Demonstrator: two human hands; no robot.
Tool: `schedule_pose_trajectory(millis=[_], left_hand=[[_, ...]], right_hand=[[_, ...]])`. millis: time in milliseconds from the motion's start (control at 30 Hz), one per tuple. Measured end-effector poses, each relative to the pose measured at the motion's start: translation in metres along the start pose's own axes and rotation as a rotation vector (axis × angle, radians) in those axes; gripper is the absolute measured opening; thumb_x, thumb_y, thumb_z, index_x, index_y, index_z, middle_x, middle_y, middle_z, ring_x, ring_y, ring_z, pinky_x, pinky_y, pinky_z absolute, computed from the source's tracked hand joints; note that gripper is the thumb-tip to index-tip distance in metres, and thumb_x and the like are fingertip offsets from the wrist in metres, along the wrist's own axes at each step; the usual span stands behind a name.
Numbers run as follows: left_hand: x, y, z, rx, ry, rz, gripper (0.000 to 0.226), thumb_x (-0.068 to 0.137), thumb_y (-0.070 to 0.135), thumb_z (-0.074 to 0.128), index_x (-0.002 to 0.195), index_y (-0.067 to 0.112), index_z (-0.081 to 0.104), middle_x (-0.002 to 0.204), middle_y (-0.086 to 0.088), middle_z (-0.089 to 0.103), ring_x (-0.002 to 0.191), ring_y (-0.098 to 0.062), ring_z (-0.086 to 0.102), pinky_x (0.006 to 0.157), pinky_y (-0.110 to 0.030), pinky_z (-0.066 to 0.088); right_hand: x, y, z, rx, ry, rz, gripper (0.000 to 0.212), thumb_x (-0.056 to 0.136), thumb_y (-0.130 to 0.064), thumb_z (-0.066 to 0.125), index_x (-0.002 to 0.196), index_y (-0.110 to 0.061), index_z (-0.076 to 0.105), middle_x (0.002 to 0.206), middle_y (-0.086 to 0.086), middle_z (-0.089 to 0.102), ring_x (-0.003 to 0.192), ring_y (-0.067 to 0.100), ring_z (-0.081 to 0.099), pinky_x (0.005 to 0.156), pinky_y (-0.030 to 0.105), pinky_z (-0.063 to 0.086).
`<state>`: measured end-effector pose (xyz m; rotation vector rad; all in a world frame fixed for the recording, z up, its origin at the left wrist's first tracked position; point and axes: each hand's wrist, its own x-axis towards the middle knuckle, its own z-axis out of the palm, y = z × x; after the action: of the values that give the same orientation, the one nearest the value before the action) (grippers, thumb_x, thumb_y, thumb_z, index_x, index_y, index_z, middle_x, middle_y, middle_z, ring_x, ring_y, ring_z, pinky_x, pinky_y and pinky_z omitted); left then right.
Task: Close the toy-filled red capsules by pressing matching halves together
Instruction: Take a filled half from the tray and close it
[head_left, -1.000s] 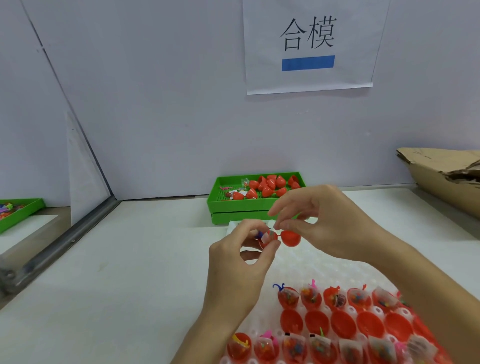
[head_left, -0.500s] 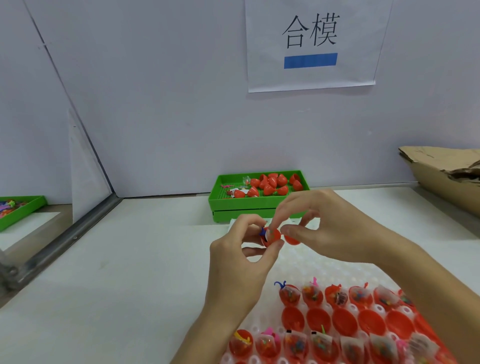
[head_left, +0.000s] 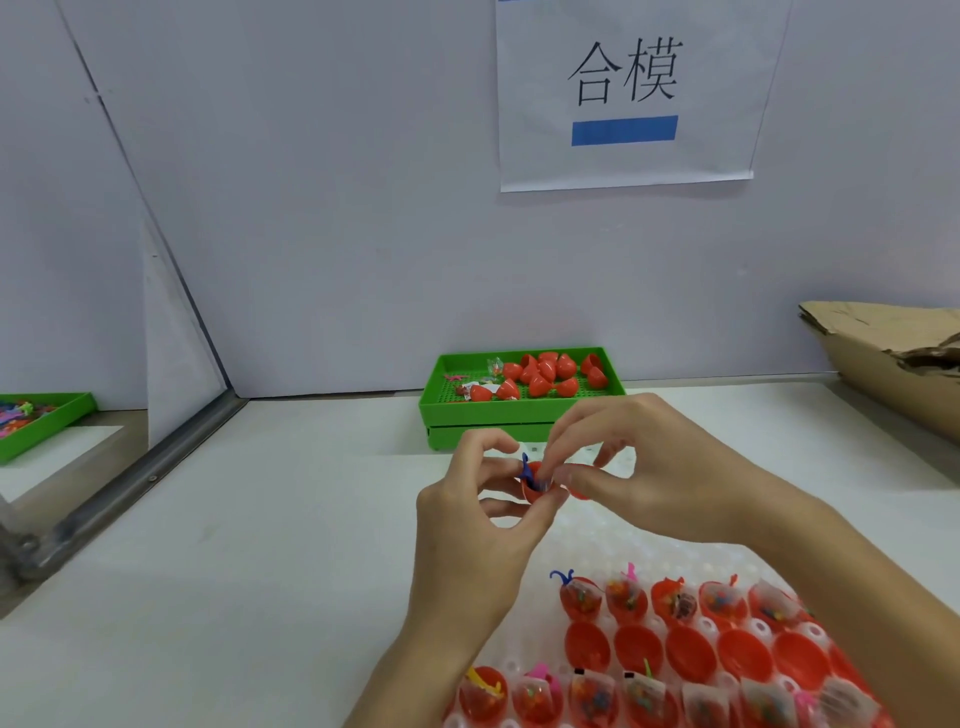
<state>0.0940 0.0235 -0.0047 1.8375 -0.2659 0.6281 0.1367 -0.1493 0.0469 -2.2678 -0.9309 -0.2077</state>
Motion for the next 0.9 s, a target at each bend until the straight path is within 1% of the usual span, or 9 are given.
schedule_pose_trajectory(millis=[100,200,300,367,467,600,667,767,900], left_hand=[[0.000,-0.002,0.001,0.000,-0.011,0.007,0.042,0.075,0.018,0.086,0.098,0.035,0.055,0.086,0.014,0.072,0.078,-0.009,0.071,0.065,-0.012,0.054],[-0.002,-0.002,0.001,0.013,-0.029,0.023,0.044,0.075,0.019,0.086,0.099,0.036,0.054,0.086,0.014,0.073,0.080,-0.010,0.070,0.066,-0.011,0.054],[-0.002,0.000,0.001,0.029,-0.053,0.033,0.047,0.075,0.022,0.086,0.103,0.039,0.051,0.086,0.019,0.073,0.082,-0.009,0.070,0.068,-0.012,0.054],[-0.002,0.000,0.002,0.040,-0.067,0.041,0.051,0.074,0.022,0.086,0.105,0.040,0.050,0.087,0.020,0.073,0.082,-0.007,0.069,0.070,-0.013,0.055],[-0.003,0.000,0.003,0.054,-0.084,0.053,0.054,0.073,0.021,0.087,0.106,0.040,0.048,0.090,0.022,0.073,0.082,-0.005,0.068,0.072,-0.015,0.056],[-0.003,-0.001,0.003,0.048,-0.078,0.037,0.050,0.074,0.026,0.087,0.104,0.041,0.050,0.089,0.019,0.073,0.081,-0.006,0.069,0.071,-0.017,0.057],[-0.003,-0.001,0.002,0.039,-0.068,0.027,0.048,0.074,0.029,0.086,0.104,0.040,0.050,0.088,0.019,0.073,0.080,-0.007,0.069,0.070,-0.016,0.056],[-0.003,-0.001,0.002,0.024,-0.064,0.007,0.046,0.075,0.034,0.085,0.103,0.042,0.050,0.088,0.020,0.073,0.080,-0.007,0.070,0.069,-0.015,0.056],[-0.003,-0.003,0.003,0.010,-0.064,0.005,0.042,0.074,0.025,0.087,0.097,0.040,0.056,0.084,0.014,0.072,0.079,-0.007,0.070,0.067,-0.014,0.055]], right_hand=[[0.001,0.001,-0.001,0.026,0.004,0.010,0.017,0.093,-0.026,0.065,0.085,-0.031,0.080,0.091,-0.017,0.070,0.092,0.004,0.064,0.073,0.022,0.053],[0.001,-0.002,0.000,0.062,0.043,0.007,0.019,0.094,-0.022,0.064,0.084,-0.030,0.079,0.089,-0.017,0.072,0.093,0.002,0.065,0.074,0.018,0.052],[0.002,-0.003,0.003,0.033,0.063,0.044,0.023,0.098,-0.017,0.060,0.103,-0.029,0.078,0.099,-0.023,0.074,0.095,-0.008,0.063,0.078,0.010,0.050],[0.004,-0.002,0.004,-0.004,0.013,0.084,0.024,0.099,-0.018,0.058,0.108,-0.026,0.078,0.100,-0.020,0.075,0.093,-0.010,0.063,0.078,0.009,0.050],[0.004,0.000,0.005,-0.002,-0.015,0.111,0.020,0.096,-0.017,0.063,0.094,-0.023,0.081,0.085,-0.016,0.075,0.082,-0.004,0.065,0.071,0.012,0.051],[0.003,-0.001,0.001,0.005,0.048,0.117,0.019,0.091,-0.020,0.071,0.080,-0.034,0.077,0.080,-0.020,0.073,0.086,-0.006,0.064,0.072,0.007,0.047],[0.003,-0.002,-0.002,0.021,0.046,0.131,0.021,0.090,-0.022,0.071,0.077,-0.039,0.075,0.081,-0.022,0.073,0.087,-0.006,0.065,0.073,0.007,0.049],[0.003,-0.003,-0.006,0.053,0.022,0.163,0.023,0.090,-0.022,0.071,0.075,-0.040,0.074,0.083,-0.023,0.073,0.087,-0.006,0.065,0.068,0.009,0.050],[0.003,-0.005,-0.005,0.066,-0.004,0.221,0.018,0.090,-0.022,0.071,0.080,-0.035,0.079,0.083,-0.024,0.073,0.086,-0.008,0.065,0.073,0.018,0.053]])
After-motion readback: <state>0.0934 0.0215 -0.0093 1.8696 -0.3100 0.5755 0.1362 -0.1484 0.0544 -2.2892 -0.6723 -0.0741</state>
